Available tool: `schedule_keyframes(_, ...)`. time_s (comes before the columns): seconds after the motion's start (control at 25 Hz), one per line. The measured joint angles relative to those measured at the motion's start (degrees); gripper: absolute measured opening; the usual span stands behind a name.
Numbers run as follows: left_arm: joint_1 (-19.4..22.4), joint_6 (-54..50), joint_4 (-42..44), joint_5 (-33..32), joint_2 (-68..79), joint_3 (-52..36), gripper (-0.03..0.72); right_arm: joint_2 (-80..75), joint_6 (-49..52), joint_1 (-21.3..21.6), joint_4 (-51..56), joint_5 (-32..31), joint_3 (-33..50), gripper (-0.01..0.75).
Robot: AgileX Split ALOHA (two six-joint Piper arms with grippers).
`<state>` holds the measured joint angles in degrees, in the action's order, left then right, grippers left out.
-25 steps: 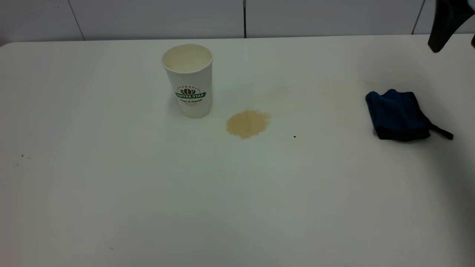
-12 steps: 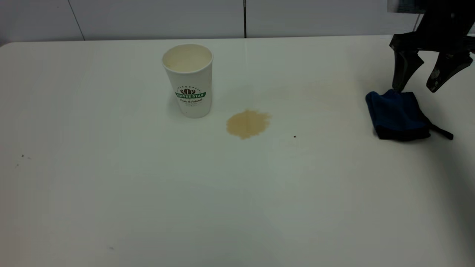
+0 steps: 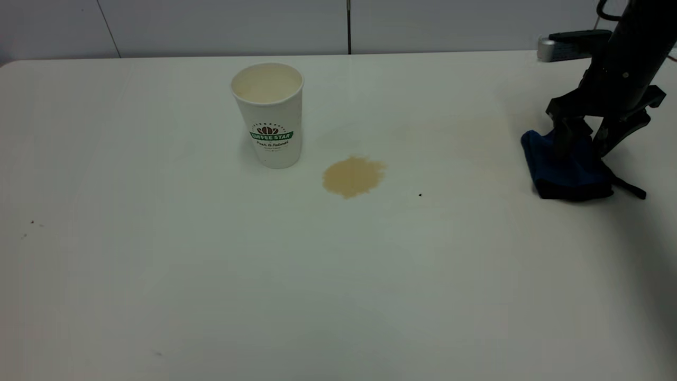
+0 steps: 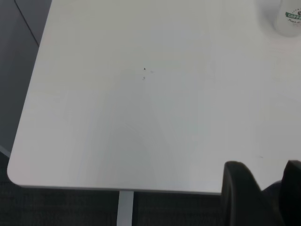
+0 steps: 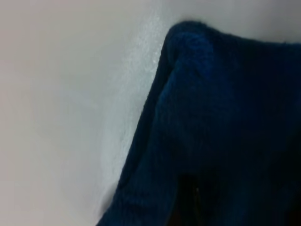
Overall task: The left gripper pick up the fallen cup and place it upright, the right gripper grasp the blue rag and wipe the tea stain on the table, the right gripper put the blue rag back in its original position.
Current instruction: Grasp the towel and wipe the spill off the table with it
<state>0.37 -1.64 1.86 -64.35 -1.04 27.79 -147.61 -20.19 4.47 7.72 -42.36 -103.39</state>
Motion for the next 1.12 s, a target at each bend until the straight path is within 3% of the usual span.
schedule_keyframes(0.12,0.00,0.00,0.00,0.00,0.00,0.00,0.238,-1.22,-0.97,0.00,0.00,0.56,-0.05,0.647)
schedule_keyframes(0.24,0.00,0.00,0.00,0.00,0.00,0.00,0.238,-1.40,-1.50,-0.19,0.00,0.67,-0.12,0.560)
schedule_keyframes(0.56,0.00,0.00,0.00,0.00,0.00,0.00,0.238,-1.75,-3.45,-4.14,-1.54,0.15,-0.53,0.094)
schedule_keyframes(0.6,0.00,0.00,0.00,0.00,0.00,0.00,0.238,-1.75,-3.95,-5.23,-1.68,0.22,-0.59,0.067)
schedule_keyframes(1.12,0.00,0.00,0.00,0.00,0.00,0.00,0.238,-2.56,-4.58,-28.68,3.00,-6.04,-4.85,0.053)
